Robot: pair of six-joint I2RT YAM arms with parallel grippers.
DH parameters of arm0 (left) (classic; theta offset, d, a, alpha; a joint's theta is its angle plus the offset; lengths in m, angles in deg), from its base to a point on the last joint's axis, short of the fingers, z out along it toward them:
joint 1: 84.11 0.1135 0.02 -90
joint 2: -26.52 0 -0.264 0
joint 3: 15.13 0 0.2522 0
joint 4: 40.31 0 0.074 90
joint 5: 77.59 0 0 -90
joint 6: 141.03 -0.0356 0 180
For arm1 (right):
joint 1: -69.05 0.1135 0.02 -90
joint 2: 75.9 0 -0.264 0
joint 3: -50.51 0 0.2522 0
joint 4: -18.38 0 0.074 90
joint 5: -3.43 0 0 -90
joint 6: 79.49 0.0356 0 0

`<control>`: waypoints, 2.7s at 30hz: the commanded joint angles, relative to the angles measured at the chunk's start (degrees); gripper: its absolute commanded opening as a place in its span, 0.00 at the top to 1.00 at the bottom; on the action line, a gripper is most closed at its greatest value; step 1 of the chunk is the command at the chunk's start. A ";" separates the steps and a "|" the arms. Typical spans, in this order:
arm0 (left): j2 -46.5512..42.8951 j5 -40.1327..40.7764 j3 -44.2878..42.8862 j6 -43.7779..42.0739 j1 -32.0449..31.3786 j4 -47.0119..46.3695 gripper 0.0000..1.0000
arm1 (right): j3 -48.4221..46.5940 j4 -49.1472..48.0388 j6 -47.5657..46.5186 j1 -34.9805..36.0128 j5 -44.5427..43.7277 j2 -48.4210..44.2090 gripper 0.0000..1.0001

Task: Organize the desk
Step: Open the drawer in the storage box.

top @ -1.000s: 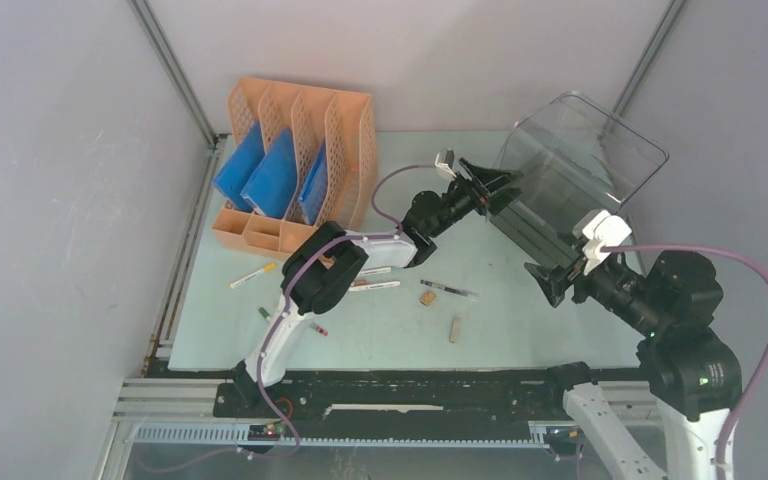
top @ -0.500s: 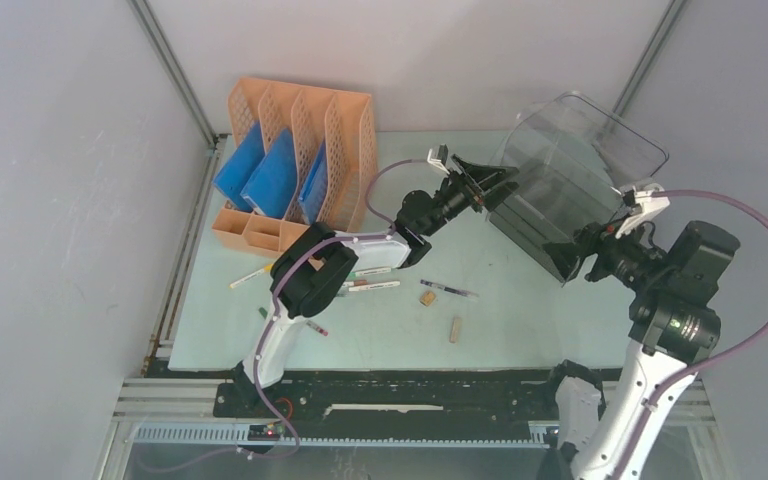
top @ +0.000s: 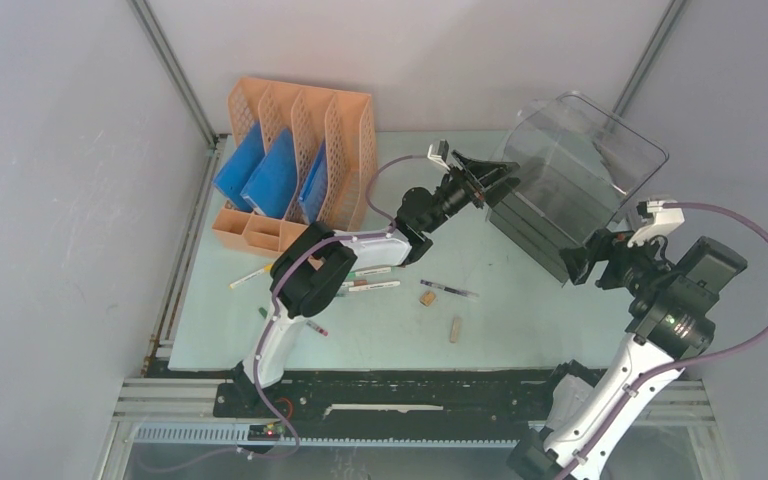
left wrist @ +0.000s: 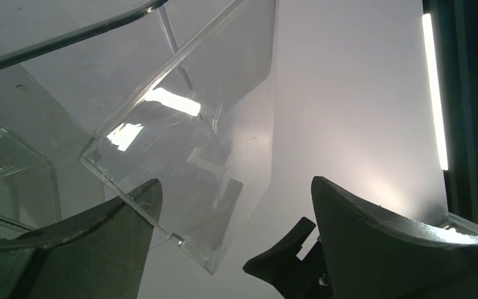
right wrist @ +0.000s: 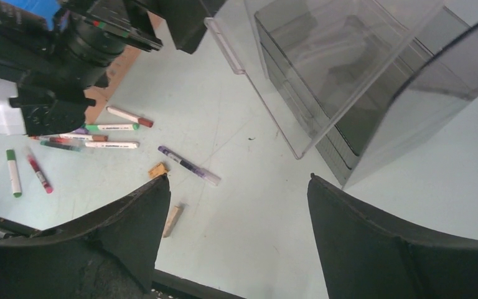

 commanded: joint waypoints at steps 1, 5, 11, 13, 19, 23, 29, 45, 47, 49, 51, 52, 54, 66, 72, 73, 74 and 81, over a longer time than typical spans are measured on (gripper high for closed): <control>-4.25 -1.25 -2.14 -1.79 0.26 -2.54 0.08 | 2.25 -5.99 5.23 -0.38 -4.61 -1.76 0.11; -4.64 -1.57 -2.25 -2.22 0.29 -1.63 0.07 | 3.14 -10.12 10.73 -0.03 -8.39 -1.11 0.09; -5.09 -2.07 -2.94 -3.02 0.25 0.26 0.07 | 4.22 -10.35 13.04 2.67 -7.43 1.72 0.03; -5.22 -2.11 -3.08 -3.22 0.22 0.71 0.07 | 4.94 -12.14 14.82 4.29 -8.40 1.81 0.03; -5.64 -2.19 -3.17 -3.44 0.27 1.15 0.07 | 6.34 -16.03 18.51 8.93 -11.06 3.03 0.03; -5.95 -2.30 -3.30 -3.38 0.17 1.16 0.07 | 6.97 -18.24 19.87 10.46 -12.59 4.06 0.03; -6.06 -2.96 -3.84 -3.48 0.07 1.21 0.07 | 7.59 -20.62 21.27 10.88 -10.69 5.39 0.03; -6.07 -3.72 -2.27 -3.34 0.10 -1.45 0.05 | 9.97 -34.06 29.46 9.66 8.26 3.60 0.36; -6.71 -3.82 -0.56 -4.46 0.15 -2.05 0.04 | 9.90 -34.92 30.45 9.66 9.87 3.42 0.40; -7.80 -3.79 1.76 -6.00 0.26 -2.63 0.03 | 9.96 -35.61 31.30 9.66 10.48 3.17 0.41; -9.47 -3.55 5.06 -8.07 0.30 -3.19 0.02 | 10.56 -37.24 32.45 9.58 10.74 2.54 0.41; -10.94 -3.37 7.00 -9.35 0.37 -3.40 0.02 | 10.95 -37.95 33.07 9.56 10.73 2.22 0.41; -13.53 -3.06 11.39 -12.65 0.54 -3.38 0.01 | 11.36 -38.66 33.76 9.48 10.89 1.84 0.41; -34.87 4.62 37.55 -40.18 -0.73 16.17 0.00 | 13.55 -40.97 33.56 9.94 11.55 1.21 0.41; -46.46 24.32 40.32 -55.43 -6.70 45.61 0.00 | 13.86 -39.89 31.77 12.10 9.75 1.63 0.41; -47.37 27.04 40.56 -56.34 -7.52 48.02 0.00 | 13.88 -39.84 31.58 12.44 9.43 1.46 0.41; -47.95 28.85 41.00 -56.57 -8.33 49.68 0.00 | 13.85 -39.77 31.39 12.73 8.96 1.26 0.41; -46.01 35.23 40.21 -58.81 -13.21 58.88 0.00 | 13.85 -39.17 30.93 14.32 6.41 0.79 0.41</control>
